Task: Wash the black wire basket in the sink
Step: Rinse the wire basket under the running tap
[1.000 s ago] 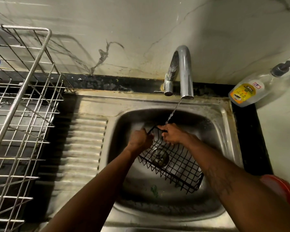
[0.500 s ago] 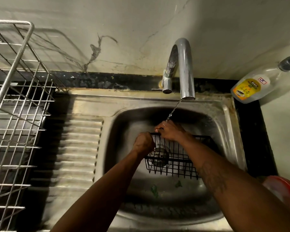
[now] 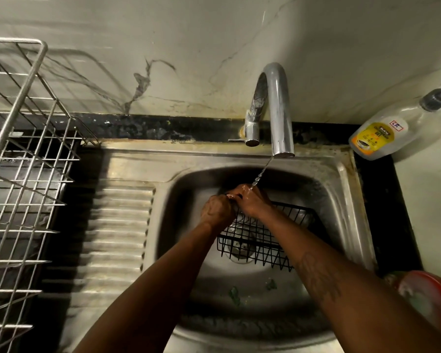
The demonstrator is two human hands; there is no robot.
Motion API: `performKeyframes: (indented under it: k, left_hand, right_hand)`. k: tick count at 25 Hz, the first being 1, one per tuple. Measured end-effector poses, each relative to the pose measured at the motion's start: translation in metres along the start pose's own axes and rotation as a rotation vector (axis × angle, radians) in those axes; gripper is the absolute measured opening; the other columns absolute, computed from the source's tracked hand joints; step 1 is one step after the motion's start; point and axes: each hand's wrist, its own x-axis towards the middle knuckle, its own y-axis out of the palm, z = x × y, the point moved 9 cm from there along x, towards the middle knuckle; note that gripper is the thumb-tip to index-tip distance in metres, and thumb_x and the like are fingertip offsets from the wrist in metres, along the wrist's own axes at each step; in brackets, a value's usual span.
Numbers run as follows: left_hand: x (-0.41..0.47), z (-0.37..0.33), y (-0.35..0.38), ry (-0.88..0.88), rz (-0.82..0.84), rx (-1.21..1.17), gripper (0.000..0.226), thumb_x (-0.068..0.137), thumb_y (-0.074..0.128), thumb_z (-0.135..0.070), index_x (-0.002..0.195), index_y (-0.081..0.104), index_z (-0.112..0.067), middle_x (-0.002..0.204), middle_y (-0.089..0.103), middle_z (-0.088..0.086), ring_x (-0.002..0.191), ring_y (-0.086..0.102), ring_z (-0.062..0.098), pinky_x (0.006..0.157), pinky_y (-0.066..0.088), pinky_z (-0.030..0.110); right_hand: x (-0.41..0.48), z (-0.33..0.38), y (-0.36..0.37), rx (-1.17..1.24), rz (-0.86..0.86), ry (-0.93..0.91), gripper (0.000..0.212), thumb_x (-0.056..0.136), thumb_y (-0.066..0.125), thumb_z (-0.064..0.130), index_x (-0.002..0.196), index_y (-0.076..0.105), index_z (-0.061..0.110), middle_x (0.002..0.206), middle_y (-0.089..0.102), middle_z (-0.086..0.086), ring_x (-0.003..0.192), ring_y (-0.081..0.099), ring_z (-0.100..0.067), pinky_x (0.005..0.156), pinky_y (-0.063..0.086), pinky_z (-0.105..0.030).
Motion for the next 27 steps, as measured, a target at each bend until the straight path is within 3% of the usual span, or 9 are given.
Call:
performKeyframes:
  k: [3,6,9,14,18,21,25,27]
  left_hand:
    - [-0.001,0.000,0.008,-0.023,0.063,0.055,0.016,0.091,0.050,-0.013,0.095,0.066,-0.009,0.102,0.068,0.014,0.095,0.067,0.032,0.077,0.054,0.035]
    - [0.001,0.006,0.012,-0.060,0.092,0.047,0.018,0.089,0.055,-0.012,0.071,0.055,-0.014,0.096,0.068,0.012,0.086,0.066,0.028,0.070,0.052,0.031]
    - [0.003,0.009,0.016,-0.076,0.092,0.028,0.027,0.087,0.056,-0.010,0.062,0.049,-0.015,0.087,0.065,0.012,0.073,0.060,0.024,0.063,0.047,0.028]
    - [0.004,0.009,0.014,-0.106,0.068,-0.018,0.012,0.088,0.055,-0.007,0.079,0.063,-0.007,0.095,0.069,0.016,0.088,0.069,0.032,0.068,0.052,0.031]
    - [-0.004,0.007,0.017,-0.046,0.031,-0.018,0.017,0.089,0.054,-0.003,0.098,0.068,-0.006,0.098,0.071,0.012,0.087,0.069,0.027,0.068,0.053,0.029]
    - [-0.006,0.025,0.002,-0.074,-0.020,-0.001,0.017,0.093,0.051,-0.009,0.094,0.068,-0.005,0.093,0.068,0.015,0.086,0.067,0.029,0.068,0.050,0.032]
    - [-0.008,0.073,-0.020,-0.166,-0.036,0.044,0.028,0.098,0.046,-0.011,0.070,0.052,-0.010,0.081,0.058,0.011,0.063,0.055,0.014,0.056,0.045,0.023]
    - [-0.010,0.085,-0.021,-0.177,-0.009,0.049,0.032,0.097,0.047,-0.007,0.066,0.047,-0.013,0.080,0.060,0.013,0.064,0.058,0.017,0.055,0.046,0.025]
  right_hand:
    - [-0.005,-0.021,-0.005,-0.090,0.070,0.024,0.022,0.094,0.059,0.051,0.111,0.071,0.044,0.104,0.072,0.018,0.093,0.066,-0.008,0.081,0.054,-0.030]
    - [-0.017,-0.047,-0.020,-0.080,0.084,0.054,0.021,0.095,0.064,0.043,0.114,0.073,0.038,0.107,0.073,0.016,0.093,0.066,-0.005,0.083,0.054,-0.030]
    - [-0.026,-0.056,-0.025,-0.094,0.056,0.064,0.020,0.096,0.064,0.038,0.113,0.074,0.033,0.110,0.074,0.012,0.093,0.066,-0.006,0.086,0.054,-0.031]
    - [-0.005,-0.016,-0.012,-0.264,0.141,-0.001,0.018,0.098,0.060,0.024,0.108,0.075,0.029,0.101,0.068,0.004,0.092,0.064,-0.015,0.081,0.053,-0.033]
    - [0.009,0.004,0.015,-0.200,0.124,0.015,0.024,0.098,0.051,0.039,0.112,0.070,0.039,0.105,0.065,0.008,0.091,0.061,-0.016,0.080,0.053,-0.034]
    - [-0.003,-0.009,0.010,-0.141,0.101,-0.004,0.025,0.096,0.055,0.049,0.115,0.071,0.041,0.107,0.070,0.013,0.089,0.062,-0.009,0.079,0.052,-0.031]
    - [-0.018,-0.067,-0.022,-0.164,0.119,0.086,0.018,0.096,0.062,0.040,0.110,0.073,0.036,0.113,0.071,0.010,0.094,0.063,-0.006,0.090,0.054,-0.035]
    - [-0.020,-0.074,-0.032,-0.124,0.099,0.092,0.018,0.096,0.064,0.032,0.111,0.074,0.033,0.113,0.073,0.010,0.096,0.065,-0.004,0.092,0.054,-0.034]
